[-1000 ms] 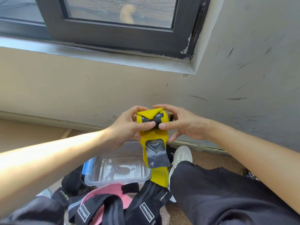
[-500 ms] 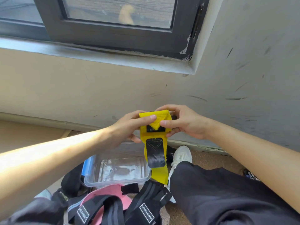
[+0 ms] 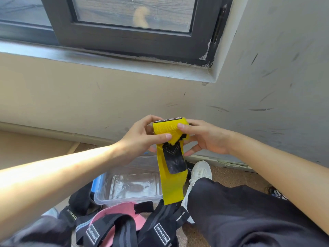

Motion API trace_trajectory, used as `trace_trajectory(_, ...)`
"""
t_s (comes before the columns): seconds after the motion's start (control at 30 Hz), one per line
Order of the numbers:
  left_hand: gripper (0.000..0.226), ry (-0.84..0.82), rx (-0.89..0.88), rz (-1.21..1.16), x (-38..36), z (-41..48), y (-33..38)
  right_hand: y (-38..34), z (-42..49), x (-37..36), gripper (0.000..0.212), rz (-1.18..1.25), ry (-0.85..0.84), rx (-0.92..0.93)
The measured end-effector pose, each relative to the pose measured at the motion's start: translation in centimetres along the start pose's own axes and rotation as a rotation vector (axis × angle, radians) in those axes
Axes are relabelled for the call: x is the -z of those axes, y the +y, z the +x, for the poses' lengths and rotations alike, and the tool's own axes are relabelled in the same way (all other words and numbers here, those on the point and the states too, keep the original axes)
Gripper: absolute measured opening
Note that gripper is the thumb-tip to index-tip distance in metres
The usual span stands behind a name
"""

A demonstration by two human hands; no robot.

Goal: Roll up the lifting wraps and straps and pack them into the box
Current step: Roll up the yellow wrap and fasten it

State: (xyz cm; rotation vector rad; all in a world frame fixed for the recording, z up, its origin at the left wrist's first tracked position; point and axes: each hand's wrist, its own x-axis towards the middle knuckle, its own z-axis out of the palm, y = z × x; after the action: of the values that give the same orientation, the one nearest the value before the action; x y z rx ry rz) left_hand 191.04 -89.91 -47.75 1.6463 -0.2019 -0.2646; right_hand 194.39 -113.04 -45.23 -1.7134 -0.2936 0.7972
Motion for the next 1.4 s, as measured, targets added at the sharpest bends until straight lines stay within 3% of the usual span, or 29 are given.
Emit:
trace_trajectory(0.23,0.052,0.035,-0.017,0.01,-0.3,0.1,-0.2,0.0,0.2,-0.2,0.048,0.017,0.035,0.013)
trace_trajectory(0.43,0.065,-0.198,0.229,-0.059,0.3,0.2,0.0,0.0,0.3,0.0,0.052,0.071,0.06,0.116)
trace_trajectory(0.7,0.058,-0.101,0.206,-0.169,0.4,0.4,-0.2,0.4,0.6,-0.7,0.061,-0.102,0.11,0.259)
trace_trajectory(0.9,0.063,-0.049,0.104,-0.171,0.6,0.3,-0.6,0.2,0.2,-0.4,0.055,0.003,0.003,0.044)
trace_trajectory(1.07,0.071,0.002,0.049,-0.078,0.5,0.2,-0.6,0.0,0.3,-0.7,0.051,0.131,0.009,0.025)
trace_trajectory(1.17,0.08,-0.039,0.103,-0.016,0.5,0.2,-0.4,0.1,0.5,-0.5,0.058,0.204,0.034,0.056)
trace_trajectory(1.27,0.063,-0.15,0.218,-0.036,0.4,0.0,0.1,0.2,0.6,-0.4,0.062,0.197,0.082,0.114)
trace_trajectory(1.4,0.06,-0.149,0.303,-0.065,0.3,-0.1,0.5,0.4,0.7,-0.8,0.058,0.128,0.141,0.189)
